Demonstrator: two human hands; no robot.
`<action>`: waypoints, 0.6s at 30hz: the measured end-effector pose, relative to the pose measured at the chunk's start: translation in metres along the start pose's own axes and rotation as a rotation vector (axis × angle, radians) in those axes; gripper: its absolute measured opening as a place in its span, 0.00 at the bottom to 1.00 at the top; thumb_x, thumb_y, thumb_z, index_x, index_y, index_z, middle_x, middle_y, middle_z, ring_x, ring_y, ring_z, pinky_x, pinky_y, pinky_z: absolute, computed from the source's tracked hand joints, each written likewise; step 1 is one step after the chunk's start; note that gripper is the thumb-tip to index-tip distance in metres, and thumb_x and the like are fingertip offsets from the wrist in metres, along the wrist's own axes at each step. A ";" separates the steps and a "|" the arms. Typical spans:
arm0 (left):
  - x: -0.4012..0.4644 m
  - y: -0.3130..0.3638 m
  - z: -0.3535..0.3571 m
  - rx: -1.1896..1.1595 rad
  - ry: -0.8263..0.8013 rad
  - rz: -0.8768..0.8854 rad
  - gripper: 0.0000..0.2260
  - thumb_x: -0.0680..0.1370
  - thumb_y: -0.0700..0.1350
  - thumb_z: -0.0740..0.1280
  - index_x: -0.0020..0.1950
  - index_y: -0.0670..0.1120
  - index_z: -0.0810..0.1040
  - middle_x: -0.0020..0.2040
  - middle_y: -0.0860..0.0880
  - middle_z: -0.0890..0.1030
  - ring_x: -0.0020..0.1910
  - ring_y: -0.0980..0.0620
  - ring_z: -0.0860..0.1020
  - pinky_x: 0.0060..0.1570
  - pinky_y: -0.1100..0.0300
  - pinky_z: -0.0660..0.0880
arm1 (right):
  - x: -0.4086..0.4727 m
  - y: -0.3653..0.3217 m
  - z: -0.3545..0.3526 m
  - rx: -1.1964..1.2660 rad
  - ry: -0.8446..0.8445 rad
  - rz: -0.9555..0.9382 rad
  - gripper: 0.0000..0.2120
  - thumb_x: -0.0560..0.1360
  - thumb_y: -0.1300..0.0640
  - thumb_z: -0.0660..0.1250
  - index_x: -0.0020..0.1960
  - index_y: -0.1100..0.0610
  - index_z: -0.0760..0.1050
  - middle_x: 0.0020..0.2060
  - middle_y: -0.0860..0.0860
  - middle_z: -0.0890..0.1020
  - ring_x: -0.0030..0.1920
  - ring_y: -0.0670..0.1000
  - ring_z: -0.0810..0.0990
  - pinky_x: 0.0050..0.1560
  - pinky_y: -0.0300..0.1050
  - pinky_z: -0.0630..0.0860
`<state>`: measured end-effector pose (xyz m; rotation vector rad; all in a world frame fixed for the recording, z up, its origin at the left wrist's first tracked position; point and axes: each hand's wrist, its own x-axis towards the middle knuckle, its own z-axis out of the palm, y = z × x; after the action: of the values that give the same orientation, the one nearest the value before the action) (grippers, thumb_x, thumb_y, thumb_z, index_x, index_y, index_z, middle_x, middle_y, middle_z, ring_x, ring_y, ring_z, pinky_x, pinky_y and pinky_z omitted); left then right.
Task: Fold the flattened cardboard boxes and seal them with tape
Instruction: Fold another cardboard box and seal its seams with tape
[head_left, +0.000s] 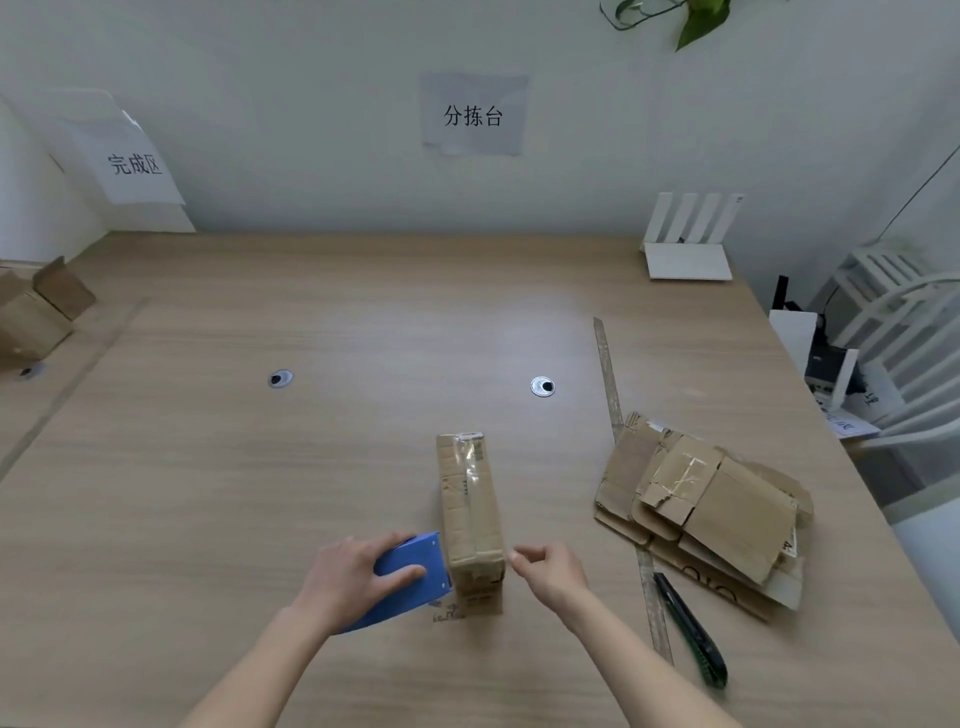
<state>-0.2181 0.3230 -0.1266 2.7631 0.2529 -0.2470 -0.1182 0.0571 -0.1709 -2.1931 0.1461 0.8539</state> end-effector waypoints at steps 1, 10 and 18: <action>0.000 0.001 -0.001 -0.010 -0.005 -0.005 0.24 0.72 0.73 0.57 0.67 0.71 0.71 0.49 0.64 0.82 0.42 0.59 0.78 0.38 0.66 0.69 | -0.001 0.001 0.002 0.006 -0.006 0.016 0.30 0.72 0.39 0.72 0.71 0.49 0.75 0.63 0.49 0.82 0.66 0.52 0.78 0.63 0.45 0.73; 0.001 -0.007 -0.005 -0.030 -0.036 -0.012 0.25 0.71 0.74 0.58 0.67 0.71 0.70 0.52 0.64 0.82 0.45 0.60 0.78 0.44 0.63 0.73 | -0.015 -0.050 0.020 -0.434 0.351 -0.726 0.23 0.81 0.45 0.60 0.75 0.48 0.67 0.75 0.45 0.68 0.73 0.49 0.67 0.72 0.48 0.66; -0.001 -0.015 -0.011 0.108 -0.063 0.037 0.25 0.73 0.71 0.58 0.69 0.68 0.69 0.53 0.59 0.83 0.47 0.55 0.79 0.45 0.58 0.74 | 0.013 -0.034 0.029 -0.811 -0.080 -0.677 0.37 0.76 0.31 0.33 0.81 0.44 0.33 0.78 0.39 0.29 0.76 0.40 0.27 0.80 0.51 0.36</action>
<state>-0.2208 0.3405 -0.1206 2.8576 0.1770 -0.3471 -0.1118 0.1032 -0.1724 -2.6352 -1.0948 0.6486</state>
